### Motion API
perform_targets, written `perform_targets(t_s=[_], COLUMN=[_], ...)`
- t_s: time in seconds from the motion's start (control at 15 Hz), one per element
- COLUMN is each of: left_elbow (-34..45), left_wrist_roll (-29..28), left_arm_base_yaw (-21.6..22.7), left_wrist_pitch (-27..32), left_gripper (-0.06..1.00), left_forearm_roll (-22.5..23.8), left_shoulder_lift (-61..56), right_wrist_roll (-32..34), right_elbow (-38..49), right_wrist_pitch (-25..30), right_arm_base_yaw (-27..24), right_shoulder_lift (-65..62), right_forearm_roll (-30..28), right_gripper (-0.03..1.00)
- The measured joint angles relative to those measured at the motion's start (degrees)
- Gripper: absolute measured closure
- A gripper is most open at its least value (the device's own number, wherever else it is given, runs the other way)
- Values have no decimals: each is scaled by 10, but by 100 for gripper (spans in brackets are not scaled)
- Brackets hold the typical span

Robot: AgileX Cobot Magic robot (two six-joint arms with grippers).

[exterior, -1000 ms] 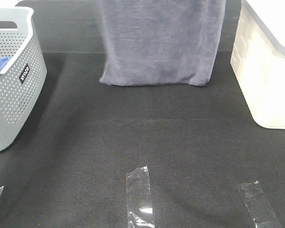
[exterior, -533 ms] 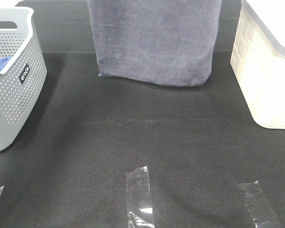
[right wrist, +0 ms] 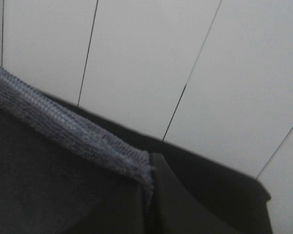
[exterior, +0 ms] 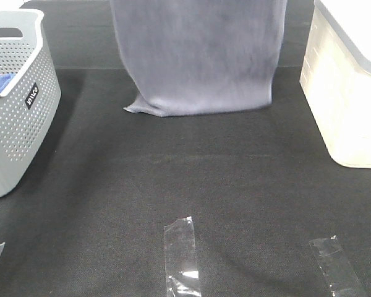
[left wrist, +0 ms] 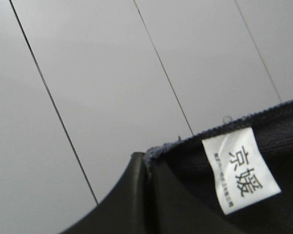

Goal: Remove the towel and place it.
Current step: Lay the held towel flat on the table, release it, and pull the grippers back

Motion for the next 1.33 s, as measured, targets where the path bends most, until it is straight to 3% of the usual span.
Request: perform_targets(t_s=[0.33, 0.47, 0.6, 0.8, 1.0, 1.13, 1.2, 1.27, 1.33], left_elbow=[0, 0, 0, -1, 21, 105, 105, 194, 194], left_wrist_roll=[-1, -27, -49, -61, -74, -76, -76, -78, -78], left_arm_base_yaw=[-18, -18, -18, -18, -18, -21, -21, -34, -34], left_wrist_pitch=[402, 524, 621, 697, 701, 705, 705, 705, 705], left_gripper=[94, 94, 94, 94, 94, 94, 94, 94, 94], left_forearm_roll=[-95, -142, -162, -167, -167, -180, -180, -182, -182], left_shoulder_lift=[-36, -40, -40, -40, -45, -76, -76, -125, -125], right_wrist_roll=[49, 78, 88, 90, 90, 92, 92, 101, 101], right_elbow=[0, 0, 0, 0, 10, 83, 83, 165, 165], right_wrist_pitch=[256, 346, 417, 477, 485, 486, 486, 486, 486], right_arm_base_yaw=[1, 1, 1, 1, 1, -2, -2, -4, -4], right_shoulder_lift=[2, 2, 2, 2, 1, -18, -18, -41, -41], right_forearm_roll=[23, 29, 45, 74, 101, 121, 121, 125, 125], right_gripper=[97, 97, 97, 97, 97, 97, 97, 97, 97])
